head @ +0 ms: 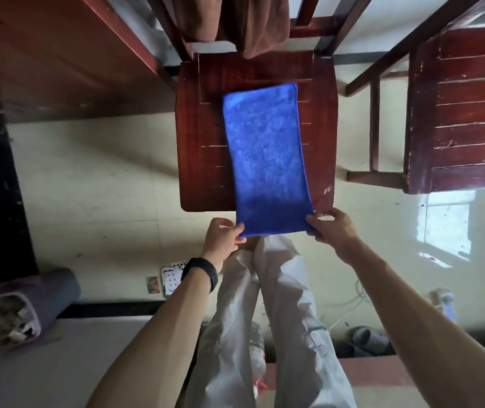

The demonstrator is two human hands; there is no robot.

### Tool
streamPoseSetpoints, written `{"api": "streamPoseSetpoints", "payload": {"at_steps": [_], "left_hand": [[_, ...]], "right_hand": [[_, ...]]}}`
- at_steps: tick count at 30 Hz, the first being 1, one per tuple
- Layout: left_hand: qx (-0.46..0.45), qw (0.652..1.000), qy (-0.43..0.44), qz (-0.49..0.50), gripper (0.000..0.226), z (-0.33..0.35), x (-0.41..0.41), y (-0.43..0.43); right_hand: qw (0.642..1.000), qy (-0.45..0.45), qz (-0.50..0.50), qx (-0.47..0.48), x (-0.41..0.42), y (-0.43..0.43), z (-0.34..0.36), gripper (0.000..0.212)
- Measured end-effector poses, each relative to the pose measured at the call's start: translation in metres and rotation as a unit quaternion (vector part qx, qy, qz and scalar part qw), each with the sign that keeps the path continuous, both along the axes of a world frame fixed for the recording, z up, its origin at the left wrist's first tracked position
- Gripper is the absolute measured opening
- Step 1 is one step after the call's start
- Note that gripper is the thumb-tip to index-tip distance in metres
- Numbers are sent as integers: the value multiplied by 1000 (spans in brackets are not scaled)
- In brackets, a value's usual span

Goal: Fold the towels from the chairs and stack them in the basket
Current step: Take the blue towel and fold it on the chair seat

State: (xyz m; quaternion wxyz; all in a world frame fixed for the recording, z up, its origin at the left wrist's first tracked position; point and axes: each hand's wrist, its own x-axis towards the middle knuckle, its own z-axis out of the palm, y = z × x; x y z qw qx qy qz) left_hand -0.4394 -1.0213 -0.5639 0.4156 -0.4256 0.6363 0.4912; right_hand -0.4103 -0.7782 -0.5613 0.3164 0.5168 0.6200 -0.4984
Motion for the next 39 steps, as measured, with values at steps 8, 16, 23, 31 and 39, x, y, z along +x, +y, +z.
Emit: {"api": "streamPoseSetpoints", "payload": {"at_steps": [8,16,23,31,39], "left_hand": [[50,988,-26,-143,9,67,6,-36],[185,956,-5,-229,41,73,-68,-48],[12,933,217,-285,35,19,-124,-21],[-101,914,267,-288,44,-28,-168,18],[-155,891,262,-337,39,-60,-179,26]], "right_hand": [[1000,-15,-16,13,53,-39,60,16],[984,119,-91,-98,-6,-15,71,21],[980,162,98,63,-68,0,21,17],[968,161,103,160,-125,-2,-31,29],[959,153,132,200,-142,-1,-55,32]]}}
